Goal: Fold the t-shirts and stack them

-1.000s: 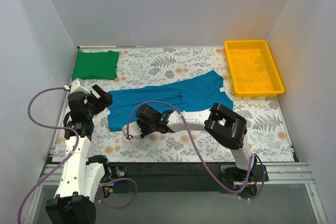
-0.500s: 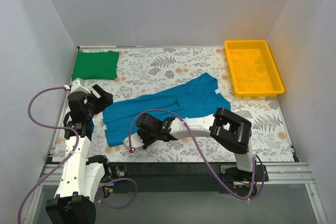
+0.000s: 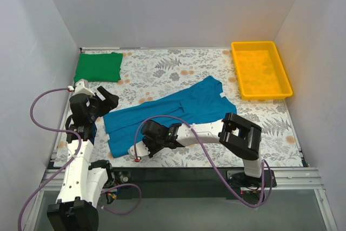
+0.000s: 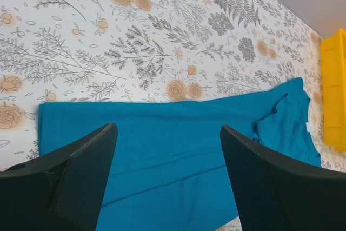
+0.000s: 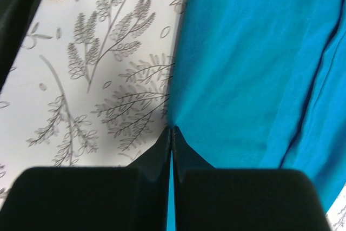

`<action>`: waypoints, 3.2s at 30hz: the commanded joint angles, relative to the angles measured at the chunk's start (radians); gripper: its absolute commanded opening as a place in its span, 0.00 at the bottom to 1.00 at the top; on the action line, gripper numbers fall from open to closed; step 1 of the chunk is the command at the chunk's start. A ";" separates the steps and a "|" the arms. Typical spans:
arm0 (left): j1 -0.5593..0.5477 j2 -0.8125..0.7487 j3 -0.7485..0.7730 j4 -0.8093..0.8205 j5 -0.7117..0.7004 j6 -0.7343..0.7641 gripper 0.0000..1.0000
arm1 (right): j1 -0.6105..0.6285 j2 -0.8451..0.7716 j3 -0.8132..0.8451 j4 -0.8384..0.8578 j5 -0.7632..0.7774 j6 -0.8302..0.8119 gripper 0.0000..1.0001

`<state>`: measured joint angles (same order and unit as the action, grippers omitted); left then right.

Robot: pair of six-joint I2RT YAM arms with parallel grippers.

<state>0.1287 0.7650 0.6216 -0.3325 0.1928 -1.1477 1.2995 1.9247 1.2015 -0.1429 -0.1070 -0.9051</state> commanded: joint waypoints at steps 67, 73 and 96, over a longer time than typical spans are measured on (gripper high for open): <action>-0.449 0.859 0.592 0.046 0.388 0.269 0.74 | -1.329 -0.831 -0.461 0.009 -0.847 0.305 0.86; -0.457 1.010 0.739 -0.029 0.399 0.336 0.74 | -1.330 -0.833 -0.461 0.008 -0.839 0.298 0.86; -0.593 1.573 1.274 -0.200 0.435 0.359 0.67 | -1.338 -0.822 -0.459 -0.006 -0.830 0.278 0.86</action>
<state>-0.4507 2.3341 1.8381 -0.4984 0.6178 -0.7929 -0.0326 1.1011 0.7403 -0.1570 -0.9234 -0.6109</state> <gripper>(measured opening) 0.678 0.862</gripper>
